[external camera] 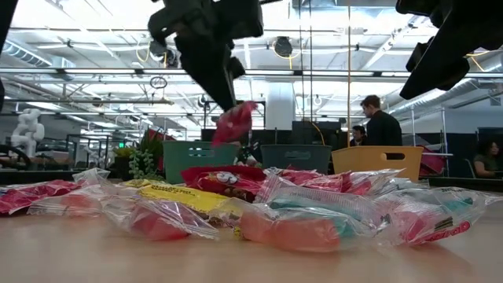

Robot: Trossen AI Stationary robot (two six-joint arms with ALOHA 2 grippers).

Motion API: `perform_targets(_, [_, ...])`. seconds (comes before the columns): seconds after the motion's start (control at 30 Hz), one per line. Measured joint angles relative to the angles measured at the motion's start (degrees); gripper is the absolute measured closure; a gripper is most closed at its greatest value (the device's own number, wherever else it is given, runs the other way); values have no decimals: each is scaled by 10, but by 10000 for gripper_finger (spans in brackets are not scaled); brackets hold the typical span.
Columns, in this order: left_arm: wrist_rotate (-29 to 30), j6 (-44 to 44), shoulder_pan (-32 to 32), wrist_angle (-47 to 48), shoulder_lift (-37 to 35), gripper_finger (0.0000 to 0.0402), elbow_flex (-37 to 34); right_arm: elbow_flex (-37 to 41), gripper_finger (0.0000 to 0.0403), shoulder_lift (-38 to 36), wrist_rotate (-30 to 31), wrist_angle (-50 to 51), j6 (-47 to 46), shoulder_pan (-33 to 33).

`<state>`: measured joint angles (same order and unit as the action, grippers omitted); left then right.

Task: Sort candy
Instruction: Put the red candy into the green bin

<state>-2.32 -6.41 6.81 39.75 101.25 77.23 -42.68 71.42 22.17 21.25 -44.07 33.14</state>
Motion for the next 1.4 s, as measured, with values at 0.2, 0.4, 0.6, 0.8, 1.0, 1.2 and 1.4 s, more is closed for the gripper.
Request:
perform_targets(0.2, [33, 0, -63, 5, -73, 401, 0, 0, 188, 0, 3, 0, -1, 0])
perform_targets(0.4, [43, 0, -177, 22, -130, 401, 0, 0, 189, 0, 6, 0, -31, -2])
perform_targets(0.6, [22, -19, -301, 30, -150, 401, -37, 0, 189, 0, 40, -1, -96, -2])
perform_targets(0.8, [13, -51, -379, 4, -149, 385, -82, 0, 188, 0, 75, -1, -163, -3])
perform_targets(1.0, [15, -64, -415, -34, -141, 367, -116, 0, 189, 0, 82, -1, -215, -6])
perform_targets(1.2, [19, -66, -434, -45, -98, 356, -117, 0, 195, 0, 81, 0, -250, -15])
perform_targets(1.4, [13, -89, -436, -68, -62, 311, -117, 0, 200, 0, 81, -1, -276, -23])
